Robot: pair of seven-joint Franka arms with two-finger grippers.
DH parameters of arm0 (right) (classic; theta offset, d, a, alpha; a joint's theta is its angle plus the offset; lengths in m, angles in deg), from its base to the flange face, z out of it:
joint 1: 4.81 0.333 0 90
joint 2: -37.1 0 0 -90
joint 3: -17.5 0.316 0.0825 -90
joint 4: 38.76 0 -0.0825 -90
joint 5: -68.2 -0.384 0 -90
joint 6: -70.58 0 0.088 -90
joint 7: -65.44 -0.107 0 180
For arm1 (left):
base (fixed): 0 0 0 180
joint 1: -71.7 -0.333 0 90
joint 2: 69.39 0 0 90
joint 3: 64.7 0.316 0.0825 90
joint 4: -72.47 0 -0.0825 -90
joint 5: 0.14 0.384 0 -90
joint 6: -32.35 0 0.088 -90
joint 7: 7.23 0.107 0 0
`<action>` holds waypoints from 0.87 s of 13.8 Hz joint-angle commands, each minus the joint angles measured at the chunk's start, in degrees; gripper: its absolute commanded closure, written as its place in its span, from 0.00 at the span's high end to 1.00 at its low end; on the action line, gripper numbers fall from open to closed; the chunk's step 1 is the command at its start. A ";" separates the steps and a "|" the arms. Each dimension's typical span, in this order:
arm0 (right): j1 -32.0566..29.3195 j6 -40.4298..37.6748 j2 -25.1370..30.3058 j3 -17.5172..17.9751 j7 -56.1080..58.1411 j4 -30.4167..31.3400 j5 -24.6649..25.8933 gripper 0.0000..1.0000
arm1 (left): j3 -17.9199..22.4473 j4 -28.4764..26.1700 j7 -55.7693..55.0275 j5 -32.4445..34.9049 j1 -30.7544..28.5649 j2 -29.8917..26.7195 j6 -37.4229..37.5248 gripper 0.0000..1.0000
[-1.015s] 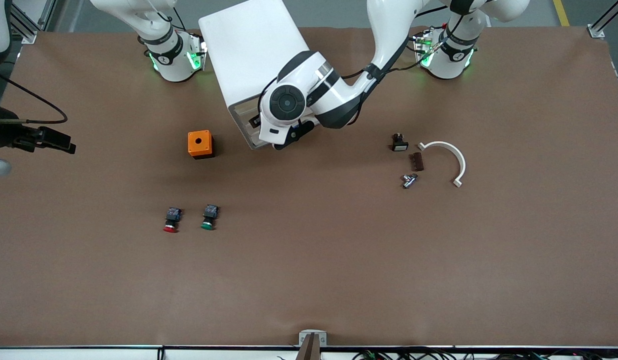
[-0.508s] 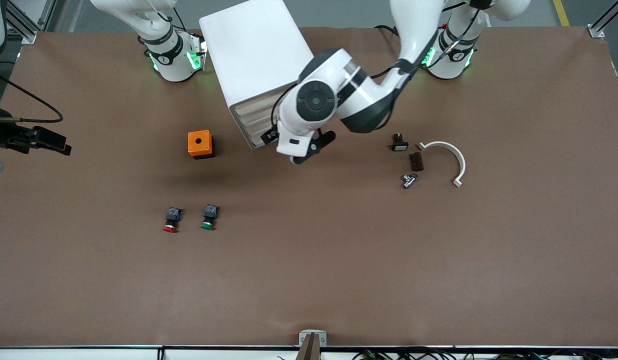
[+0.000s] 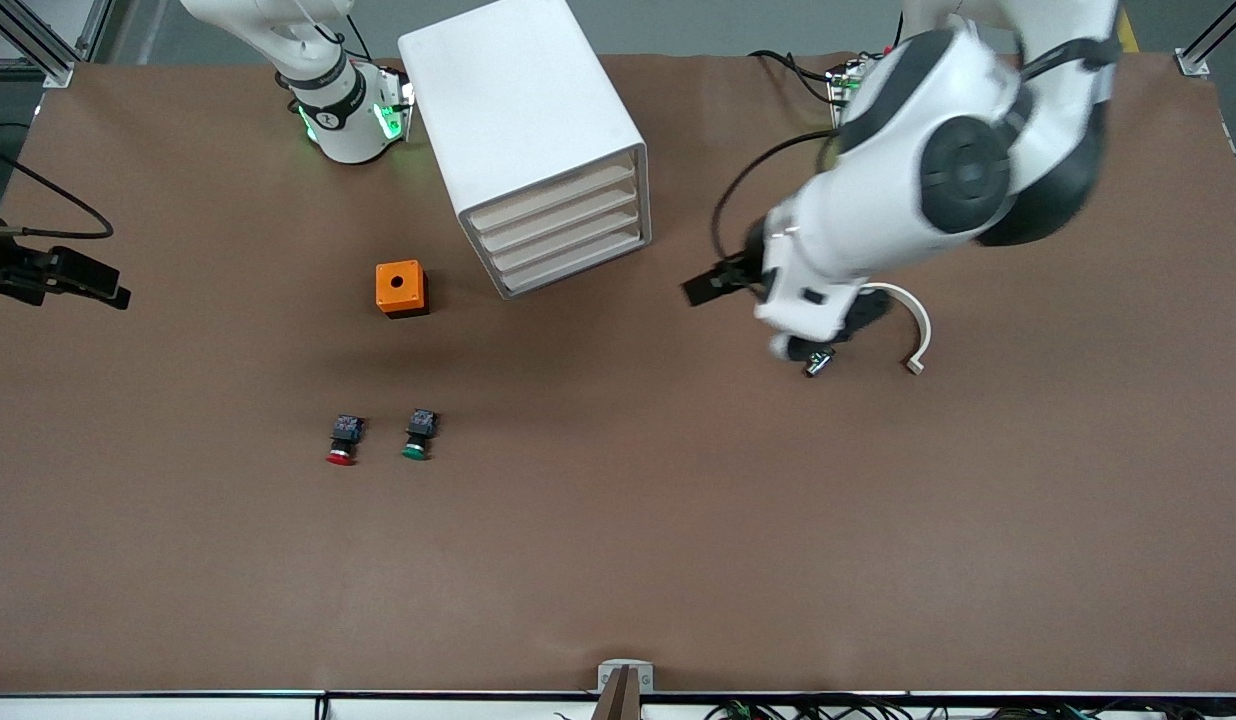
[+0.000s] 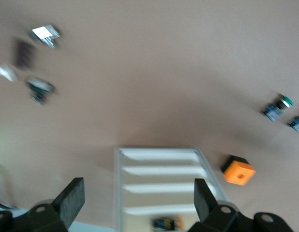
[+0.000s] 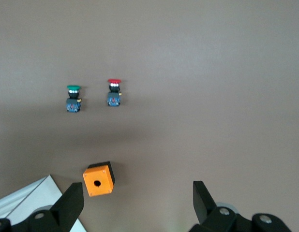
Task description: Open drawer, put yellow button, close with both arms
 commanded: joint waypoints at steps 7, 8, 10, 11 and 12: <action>-1.77 -5.22 3.60 0.92 -0.01 0.99 -0.02 1.00 | -0.43 -2.12 26.95 9.55 -17.27 -9.96 12.73 0.99; -1.77 -5.14 3.87 1.01 0.25 0.91 -0.20 1.00 | -0.51 -2.20 29.32 9.55 -19.90 -10.31 13.35 0.99; -1.25 -4.70 4.48 1.36 0.52 0.64 0.15 1.00 | -0.78 -2.55 33.11 9.55 -23.52 -10.93 13.80 0.99; -0.99 -4.52 4.48 1.45 0.52 0.64 0.59 1.00 | -0.69 -3.77 34.43 9.64 -24.75 -11.54 13.71 0.99; -0.90 -4.00 4.48 1.45 0.60 0.64 0.76 1.00 | -0.95 -4.92 34.62 9.72 -25.89 -11.90 13.54 0.99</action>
